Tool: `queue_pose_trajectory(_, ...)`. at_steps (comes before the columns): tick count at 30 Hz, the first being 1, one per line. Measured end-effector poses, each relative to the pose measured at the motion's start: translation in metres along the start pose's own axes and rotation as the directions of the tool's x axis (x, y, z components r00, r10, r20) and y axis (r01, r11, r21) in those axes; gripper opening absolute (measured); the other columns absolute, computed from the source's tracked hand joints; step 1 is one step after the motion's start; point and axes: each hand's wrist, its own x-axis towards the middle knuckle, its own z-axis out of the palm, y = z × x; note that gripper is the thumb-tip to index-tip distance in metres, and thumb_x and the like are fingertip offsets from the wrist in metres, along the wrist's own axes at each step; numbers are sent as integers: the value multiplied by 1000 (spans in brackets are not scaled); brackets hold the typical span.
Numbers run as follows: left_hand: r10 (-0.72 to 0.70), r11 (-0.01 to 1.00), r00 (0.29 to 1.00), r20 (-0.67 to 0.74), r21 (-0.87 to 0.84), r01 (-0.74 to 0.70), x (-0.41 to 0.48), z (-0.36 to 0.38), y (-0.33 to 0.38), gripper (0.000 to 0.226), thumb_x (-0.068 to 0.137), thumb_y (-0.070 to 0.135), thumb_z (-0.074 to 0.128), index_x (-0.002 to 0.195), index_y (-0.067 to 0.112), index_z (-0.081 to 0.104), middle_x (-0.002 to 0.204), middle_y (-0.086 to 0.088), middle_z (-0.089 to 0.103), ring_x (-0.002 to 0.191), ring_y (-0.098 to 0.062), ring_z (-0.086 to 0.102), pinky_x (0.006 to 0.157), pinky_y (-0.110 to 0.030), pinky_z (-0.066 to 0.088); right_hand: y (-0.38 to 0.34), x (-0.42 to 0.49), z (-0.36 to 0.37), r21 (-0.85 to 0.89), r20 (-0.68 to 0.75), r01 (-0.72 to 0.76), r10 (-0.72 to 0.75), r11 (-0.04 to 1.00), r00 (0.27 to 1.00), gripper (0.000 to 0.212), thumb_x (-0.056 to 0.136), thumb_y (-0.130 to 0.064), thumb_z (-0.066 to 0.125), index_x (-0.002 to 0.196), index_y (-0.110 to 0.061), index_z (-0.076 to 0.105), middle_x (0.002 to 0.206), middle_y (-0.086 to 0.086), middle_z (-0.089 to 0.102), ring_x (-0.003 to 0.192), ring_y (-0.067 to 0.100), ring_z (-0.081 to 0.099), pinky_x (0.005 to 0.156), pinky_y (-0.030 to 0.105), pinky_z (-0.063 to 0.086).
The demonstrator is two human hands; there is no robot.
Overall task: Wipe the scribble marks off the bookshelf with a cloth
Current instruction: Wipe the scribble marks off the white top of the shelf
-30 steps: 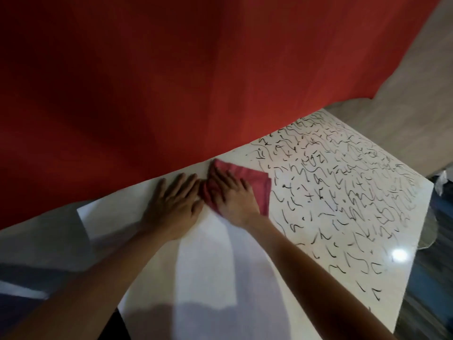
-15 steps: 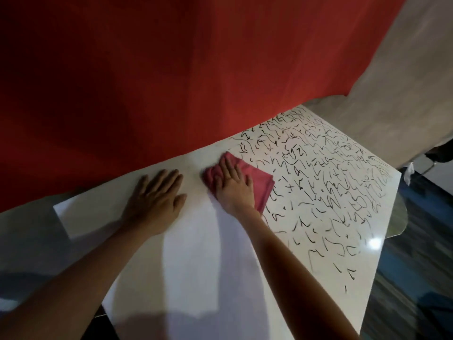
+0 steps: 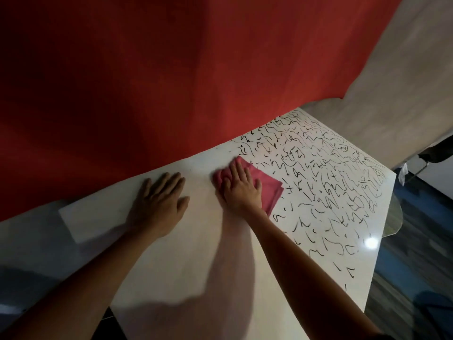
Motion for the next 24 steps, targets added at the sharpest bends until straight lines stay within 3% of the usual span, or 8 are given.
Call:
queue_pose_trajectory(4,-1,995,1000,-22,-98,-1,-4,-2,-1,65,89,45,25,136,10,53,145,-6,46,136,-26,41,111,-50,25,-1,-9,6,-10,23,-7,8,1000,1000,58,102,-40,17,154,-22,-2,161,-4,-9,148,16,-6,116,45,-1)
queue_pose_trajectory(8,-14,993,1000,0,-116,14,-6,-9,2,68,87,47,22,138,11,50,147,-5,43,139,-25,36,113,-48,20,21,-107,16,-57,-34,40,-42,998,999,72,87,-50,0,154,-24,10,160,-7,-1,147,14,0,118,44,6)
queue_pose_trajectory(11,4,994,1000,-1,-108,-4,-6,-8,0,75,84,50,15,133,10,56,142,-7,49,134,-27,44,109,-51,28,44,-195,26,-75,-188,28,-42,997,981,60,89,-40,29,145,-21,42,154,-3,31,140,16,29,111,33,14)
queue_pose_trajectory(13,0,992,1000,10,-124,2,-6,-8,1,73,86,49,17,137,11,51,147,-6,44,138,-26,37,112,-49,22,52,-221,31,-72,-204,-26,11,997,979,57,86,-37,35,140,-22,48,151,-4,36,137,12,30,109,32,12)
queue_pose_trajectory(16,-4,992,999,36,-128,9,-6,-11,2,71,84,45,20,145,14,40,155,-3,31,145,-21,23,116,-44,11,45,-202,34,-102,-222,-92,68,991,973,58,86,-40,35,138,-20,51,149,-1,40,138,18,35,106,40,18)
queue_pose_trajectory(18,-3,992,999,48,-124,9,-7,-13,2,73,84,46,17,147,16,35,156,-1,27,146,-19,18,117,-42,8,35,-163,26,-98,-183,-107,87,989,979,68,86,-47,22,144,-19,42,153,-1,32,141,22,32,108,45,17)
queue_pose_trajectory(20,-20,993,998,57,-119,27,-9,-14,3,69,88,46,15,149,19,31,158,2,23,147,-18,16,117,-40,7,29,-117,15,-59,-81,-113,108,992,991,78,84,-54,2,153,-22,16,161,-4,6,148,18,6,114,48,8)
queue_pose_trajectory(24,-94,994,989,117,-35,99,-10,-21,17,53,103,38,24,153,21,16,161,2,10,148,-19,7,118,-37,8,23,-64,5,-6,17,-113,113,994,993,60,101,-45,17,154,-22,0,160,-4,-11,147,16,-9,115,49,-2)
